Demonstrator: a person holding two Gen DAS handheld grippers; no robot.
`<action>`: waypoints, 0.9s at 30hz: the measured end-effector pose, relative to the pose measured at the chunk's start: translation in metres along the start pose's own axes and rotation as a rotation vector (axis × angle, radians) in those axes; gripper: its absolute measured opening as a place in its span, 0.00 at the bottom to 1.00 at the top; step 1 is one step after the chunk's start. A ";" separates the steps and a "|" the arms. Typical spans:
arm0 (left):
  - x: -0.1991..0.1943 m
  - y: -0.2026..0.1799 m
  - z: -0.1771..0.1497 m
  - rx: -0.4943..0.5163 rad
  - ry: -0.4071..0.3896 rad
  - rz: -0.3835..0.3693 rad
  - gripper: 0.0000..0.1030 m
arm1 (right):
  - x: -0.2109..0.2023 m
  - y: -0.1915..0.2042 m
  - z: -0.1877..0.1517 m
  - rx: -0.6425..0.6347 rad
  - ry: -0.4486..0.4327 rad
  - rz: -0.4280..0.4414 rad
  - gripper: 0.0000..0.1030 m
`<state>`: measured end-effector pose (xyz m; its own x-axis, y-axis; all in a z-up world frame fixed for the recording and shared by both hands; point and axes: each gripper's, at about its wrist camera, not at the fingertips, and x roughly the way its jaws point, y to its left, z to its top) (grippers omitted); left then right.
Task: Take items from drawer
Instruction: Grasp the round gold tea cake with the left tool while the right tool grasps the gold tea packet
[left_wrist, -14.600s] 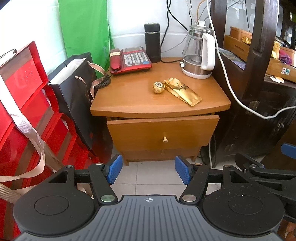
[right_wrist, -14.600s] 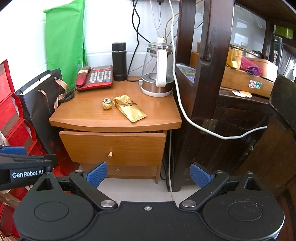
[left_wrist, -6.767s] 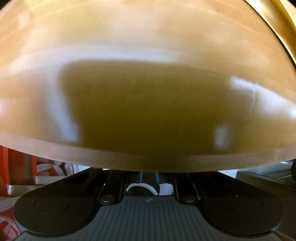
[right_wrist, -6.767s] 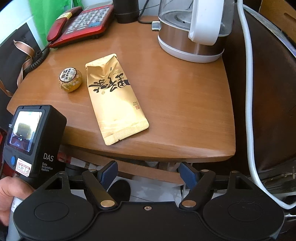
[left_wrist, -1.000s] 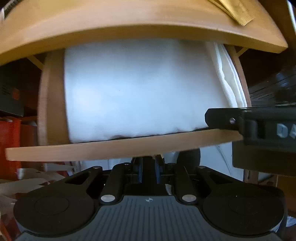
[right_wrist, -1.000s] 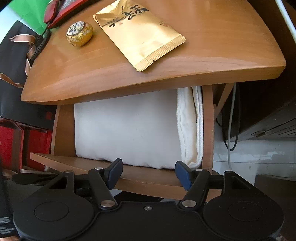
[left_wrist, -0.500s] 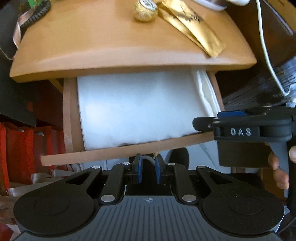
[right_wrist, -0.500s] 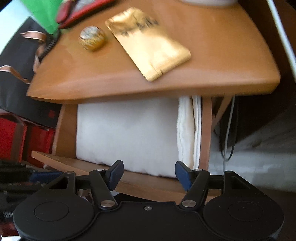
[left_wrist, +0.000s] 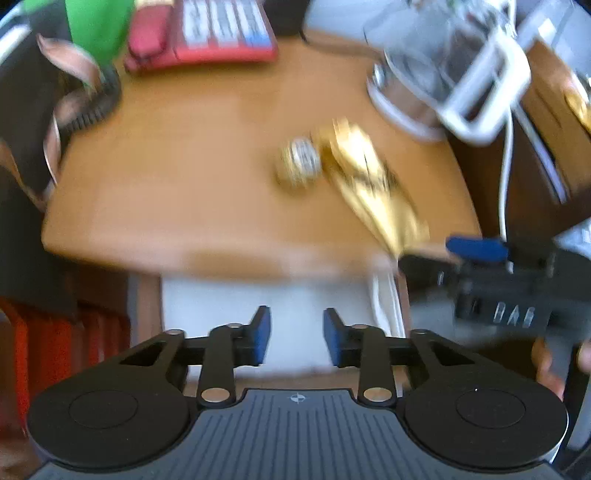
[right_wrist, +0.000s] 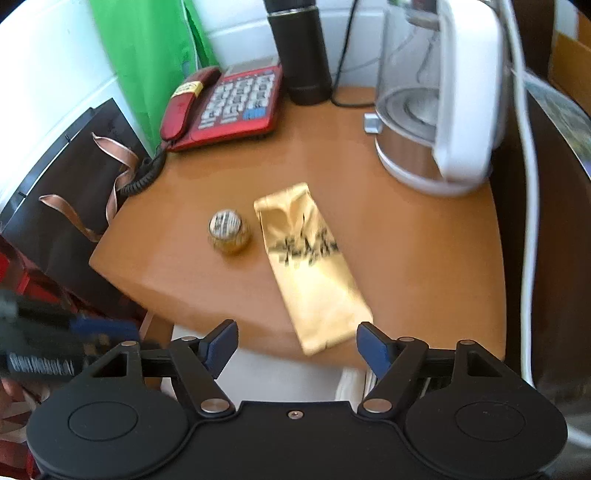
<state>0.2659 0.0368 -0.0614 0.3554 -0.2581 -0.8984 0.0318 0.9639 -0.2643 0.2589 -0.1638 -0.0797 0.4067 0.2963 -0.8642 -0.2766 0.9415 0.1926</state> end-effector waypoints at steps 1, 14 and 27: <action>-0.001 0.001 0.008 -0.009 -0.027 0.001 0.41 | 0.004 0.000 0.004 -0.012 -0.005 -0.001 0.68; 0.029 0.006 0.073 -0.104 -0.149 -0.029 0.49 | 0.044 -0.003 0.032 -0.095 -0.012 -0.012 0.68; 0.055 0.007 0.076 -0.124 -0.135 -0.026 0.33 | 0.053 0.009 0.031 -0.139 -0.034 -0.044 0.52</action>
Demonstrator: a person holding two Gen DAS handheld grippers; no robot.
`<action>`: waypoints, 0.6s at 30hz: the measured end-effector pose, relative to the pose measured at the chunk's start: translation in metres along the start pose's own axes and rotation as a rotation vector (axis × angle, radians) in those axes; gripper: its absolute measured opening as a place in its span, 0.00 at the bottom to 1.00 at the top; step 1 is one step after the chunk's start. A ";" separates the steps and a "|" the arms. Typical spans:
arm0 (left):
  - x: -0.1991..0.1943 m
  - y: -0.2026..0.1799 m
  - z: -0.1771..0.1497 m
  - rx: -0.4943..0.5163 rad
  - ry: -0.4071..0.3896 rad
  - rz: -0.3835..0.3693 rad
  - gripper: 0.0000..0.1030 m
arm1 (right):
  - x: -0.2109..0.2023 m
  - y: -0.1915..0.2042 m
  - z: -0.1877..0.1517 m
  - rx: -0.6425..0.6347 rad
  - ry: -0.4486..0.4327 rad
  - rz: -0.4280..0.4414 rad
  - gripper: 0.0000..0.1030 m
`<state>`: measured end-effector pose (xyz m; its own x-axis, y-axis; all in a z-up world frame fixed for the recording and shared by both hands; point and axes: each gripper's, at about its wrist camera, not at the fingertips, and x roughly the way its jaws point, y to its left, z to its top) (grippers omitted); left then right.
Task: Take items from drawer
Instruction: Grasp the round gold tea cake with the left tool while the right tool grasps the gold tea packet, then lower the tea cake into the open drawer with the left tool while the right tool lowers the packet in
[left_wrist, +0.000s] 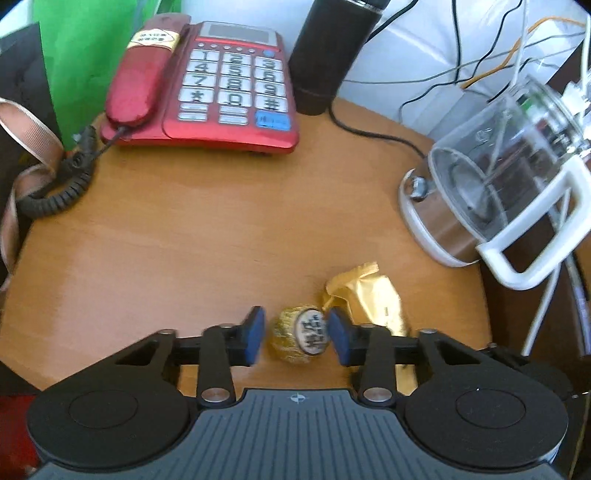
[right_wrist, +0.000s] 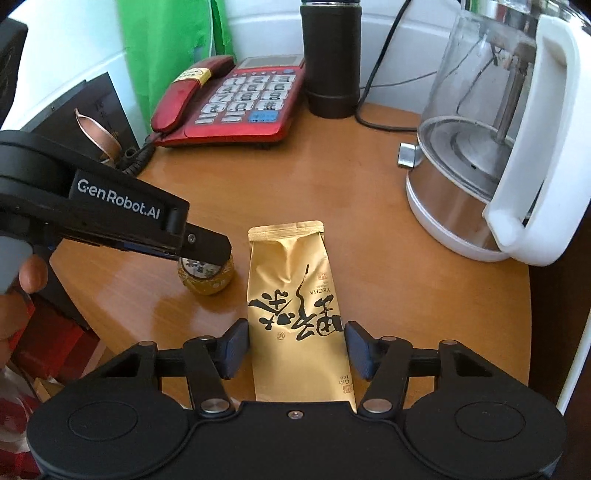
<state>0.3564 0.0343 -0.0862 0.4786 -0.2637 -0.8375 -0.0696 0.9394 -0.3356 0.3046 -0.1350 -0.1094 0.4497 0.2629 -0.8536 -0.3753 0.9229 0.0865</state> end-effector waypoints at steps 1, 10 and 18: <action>-0.001 -0.001 0.000 0.010 -0.004 0.012 0.33 | -0.001 0.000 -0.001 -0.001 0.001 0.004 0.52; -0.027 0.000 -0.021 0.062 -0.012 0.012 0.32 | -0.021 0.011 -0.021 0.003 0.005 0.050 0.51; -0.056 0.011 -0.069 0.096 -0.006 0.001 0.32 | -0.042 0.038 -0.053 -0.042 0.008 0.094 0.50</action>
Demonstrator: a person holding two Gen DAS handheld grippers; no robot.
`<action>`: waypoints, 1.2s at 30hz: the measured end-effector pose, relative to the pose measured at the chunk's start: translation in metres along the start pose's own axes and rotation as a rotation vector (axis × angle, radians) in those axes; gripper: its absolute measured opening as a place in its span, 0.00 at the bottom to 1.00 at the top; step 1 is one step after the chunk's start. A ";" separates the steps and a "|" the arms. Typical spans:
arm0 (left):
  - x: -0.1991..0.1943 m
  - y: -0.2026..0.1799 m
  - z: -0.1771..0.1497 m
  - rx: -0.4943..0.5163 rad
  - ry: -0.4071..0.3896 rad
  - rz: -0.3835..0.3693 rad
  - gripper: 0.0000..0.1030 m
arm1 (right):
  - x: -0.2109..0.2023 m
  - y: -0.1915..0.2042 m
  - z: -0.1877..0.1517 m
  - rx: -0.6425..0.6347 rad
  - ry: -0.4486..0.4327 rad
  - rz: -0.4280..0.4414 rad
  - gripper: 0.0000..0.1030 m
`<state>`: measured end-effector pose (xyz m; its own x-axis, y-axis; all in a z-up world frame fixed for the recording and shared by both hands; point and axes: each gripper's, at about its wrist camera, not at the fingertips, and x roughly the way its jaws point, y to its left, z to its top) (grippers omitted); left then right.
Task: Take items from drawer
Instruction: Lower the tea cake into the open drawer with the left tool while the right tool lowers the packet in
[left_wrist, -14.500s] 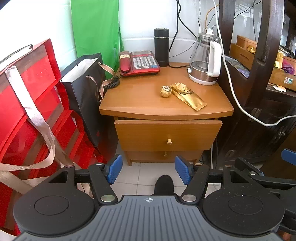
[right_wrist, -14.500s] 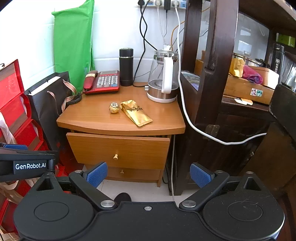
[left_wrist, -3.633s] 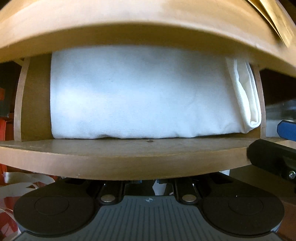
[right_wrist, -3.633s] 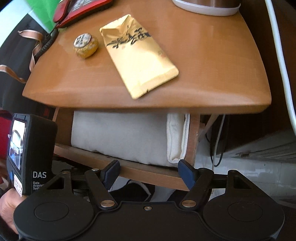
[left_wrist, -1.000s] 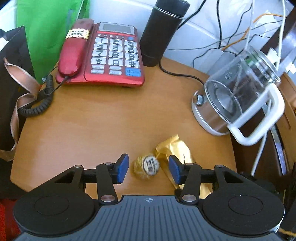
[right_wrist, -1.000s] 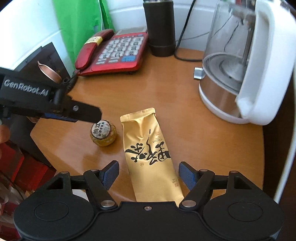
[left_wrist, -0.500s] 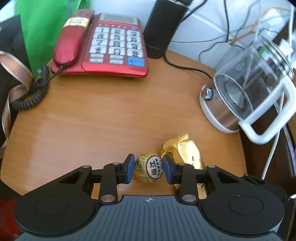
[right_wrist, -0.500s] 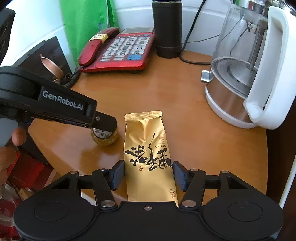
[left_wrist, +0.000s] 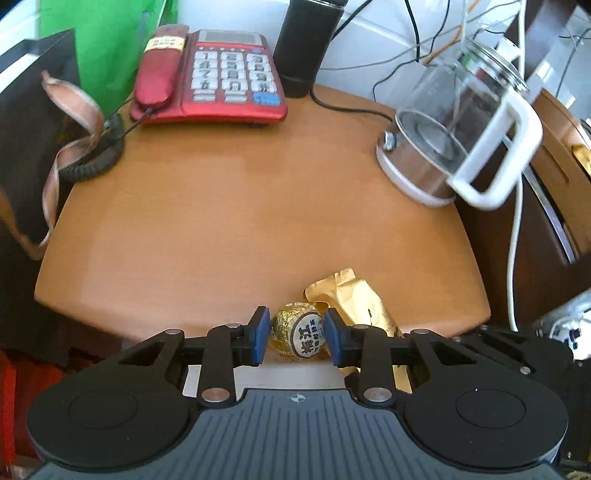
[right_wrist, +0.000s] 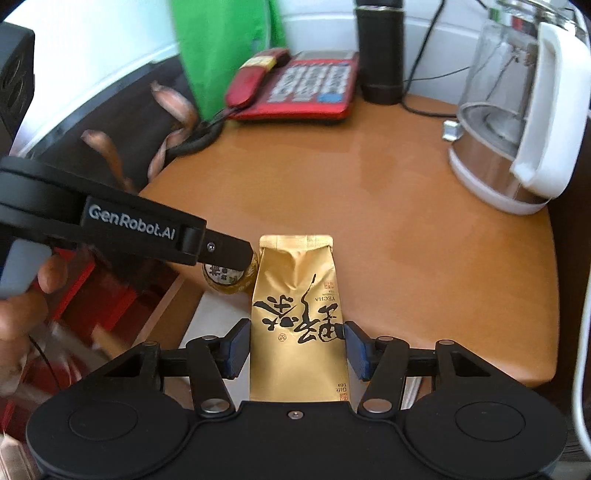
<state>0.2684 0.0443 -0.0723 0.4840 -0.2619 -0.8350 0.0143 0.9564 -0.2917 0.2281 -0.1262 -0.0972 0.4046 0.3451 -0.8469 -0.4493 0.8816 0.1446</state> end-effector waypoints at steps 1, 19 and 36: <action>-0.002 0.002 -0.006 -0.003 0.004 -0.001 0.32 | 0.001 0.004 -0.004 -0.012 0.004 -0.001 0.50; 0.024 0.029 -0.042 -0.057 0.094 0.026 0.32 | 0.022 0.048 -0.029 -0.405 0.050 -0.098 0.49; 0.017 0.034 -0.048 -0.079 0.111 0.042 0.32 | 0.023 0.047 -0.034 -0.297 0.098 -0.063 0.52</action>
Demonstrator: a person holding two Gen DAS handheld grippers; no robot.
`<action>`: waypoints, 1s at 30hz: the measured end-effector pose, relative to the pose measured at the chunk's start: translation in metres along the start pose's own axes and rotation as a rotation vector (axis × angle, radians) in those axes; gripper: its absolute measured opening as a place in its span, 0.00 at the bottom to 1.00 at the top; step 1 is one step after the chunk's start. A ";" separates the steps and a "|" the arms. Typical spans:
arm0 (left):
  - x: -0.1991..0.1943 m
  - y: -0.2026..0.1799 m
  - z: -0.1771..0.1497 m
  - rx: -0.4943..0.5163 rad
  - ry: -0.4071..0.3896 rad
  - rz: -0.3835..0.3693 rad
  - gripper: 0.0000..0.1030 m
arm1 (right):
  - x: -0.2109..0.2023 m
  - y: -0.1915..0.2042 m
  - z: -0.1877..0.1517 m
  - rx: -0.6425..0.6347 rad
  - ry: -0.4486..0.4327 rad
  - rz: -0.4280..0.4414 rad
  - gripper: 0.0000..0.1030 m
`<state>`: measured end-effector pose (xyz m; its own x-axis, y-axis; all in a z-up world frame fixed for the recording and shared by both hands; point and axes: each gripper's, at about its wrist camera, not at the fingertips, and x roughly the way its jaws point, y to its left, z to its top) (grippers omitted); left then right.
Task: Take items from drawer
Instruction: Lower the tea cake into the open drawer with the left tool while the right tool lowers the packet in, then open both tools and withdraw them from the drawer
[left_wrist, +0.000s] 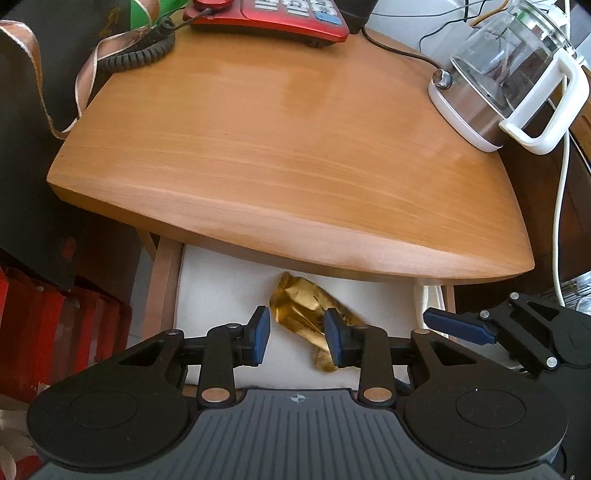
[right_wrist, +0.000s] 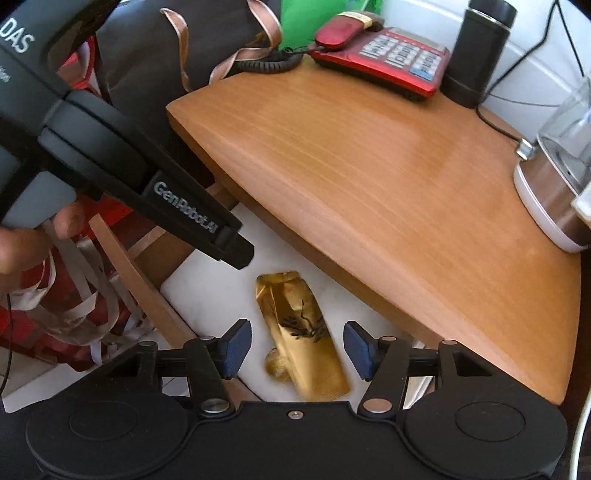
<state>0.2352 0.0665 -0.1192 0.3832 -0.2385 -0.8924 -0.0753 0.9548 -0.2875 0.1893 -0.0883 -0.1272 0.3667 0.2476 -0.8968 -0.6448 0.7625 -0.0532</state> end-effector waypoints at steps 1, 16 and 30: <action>-0.001 -0.001 0.000 0.003 -0.001 0.001 0.32 | -0.001 0.000 -0.001 0.008 0.000 -0.004 0.53; -0.040 -0.017 -0.020 0.044 -0.043 0.016 0.36 | -0.038 0.002 -0.014 0.250 0.005 -0.076 0.57; -0.082 -0.022 -0.054 0.071 -0.107 0.059 0.41 | -0.072 0.010 -0.037 0.429 0.027 -0.127 0.64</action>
<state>0.1561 0.0556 -0.0589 0.4761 -0.1649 -0.8638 -0.0368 0.9777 -0.2069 0.1315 -0.1207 -0.0795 0.4038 0.1251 -0.9063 -0.2571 0.9662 0.0188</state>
